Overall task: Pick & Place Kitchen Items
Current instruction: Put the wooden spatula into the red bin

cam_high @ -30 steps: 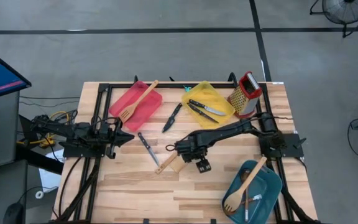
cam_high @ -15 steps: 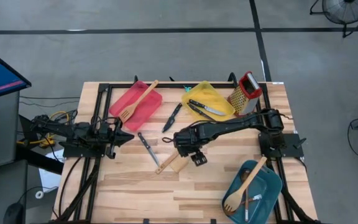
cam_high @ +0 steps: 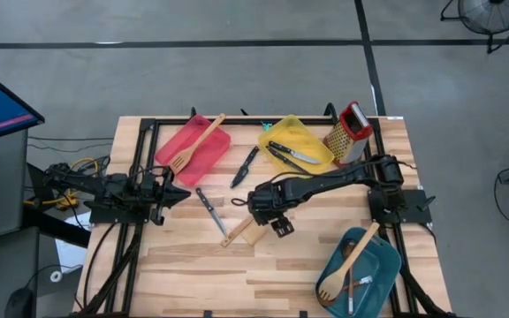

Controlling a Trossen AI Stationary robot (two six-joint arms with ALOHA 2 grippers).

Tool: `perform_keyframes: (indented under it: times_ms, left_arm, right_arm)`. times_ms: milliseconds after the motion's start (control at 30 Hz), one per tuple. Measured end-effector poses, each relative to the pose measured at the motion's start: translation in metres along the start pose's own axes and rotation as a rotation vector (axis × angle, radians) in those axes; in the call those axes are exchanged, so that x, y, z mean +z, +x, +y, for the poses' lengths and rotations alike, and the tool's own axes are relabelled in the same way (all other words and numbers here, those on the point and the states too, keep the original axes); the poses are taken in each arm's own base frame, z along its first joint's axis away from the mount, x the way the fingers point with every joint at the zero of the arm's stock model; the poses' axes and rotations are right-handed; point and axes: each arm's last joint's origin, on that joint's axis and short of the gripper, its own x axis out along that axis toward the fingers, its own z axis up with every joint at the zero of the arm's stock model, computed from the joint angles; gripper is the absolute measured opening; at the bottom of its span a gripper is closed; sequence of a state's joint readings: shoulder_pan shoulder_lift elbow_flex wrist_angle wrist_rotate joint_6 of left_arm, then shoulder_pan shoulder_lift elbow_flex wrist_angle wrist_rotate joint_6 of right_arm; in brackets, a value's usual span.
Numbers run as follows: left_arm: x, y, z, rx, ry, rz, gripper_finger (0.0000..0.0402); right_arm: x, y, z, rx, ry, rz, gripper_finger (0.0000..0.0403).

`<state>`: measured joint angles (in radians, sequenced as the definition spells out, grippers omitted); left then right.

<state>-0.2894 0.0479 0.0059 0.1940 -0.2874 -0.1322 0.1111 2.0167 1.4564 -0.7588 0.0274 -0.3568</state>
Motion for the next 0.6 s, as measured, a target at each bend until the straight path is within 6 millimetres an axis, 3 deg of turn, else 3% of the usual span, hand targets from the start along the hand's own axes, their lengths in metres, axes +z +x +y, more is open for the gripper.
perform_keyframes:
  times_ms: [267, 600]
  left_arm:
    - [0.000, 0.000, 0.000, -0.001, -0.001, -0.003, 0.0008]
    - [0.000, 0.000, 0.000, -0.001, -0.001, -0.005, 0.0008]
  right_arm:
    - [-0.015, 0.020, 0.006, 0.000, 0.018, 0.015, 0.0273]
    - [-0.021, 0.031, 0.009, -0.012, 0.021, -0.027, 0.0260]
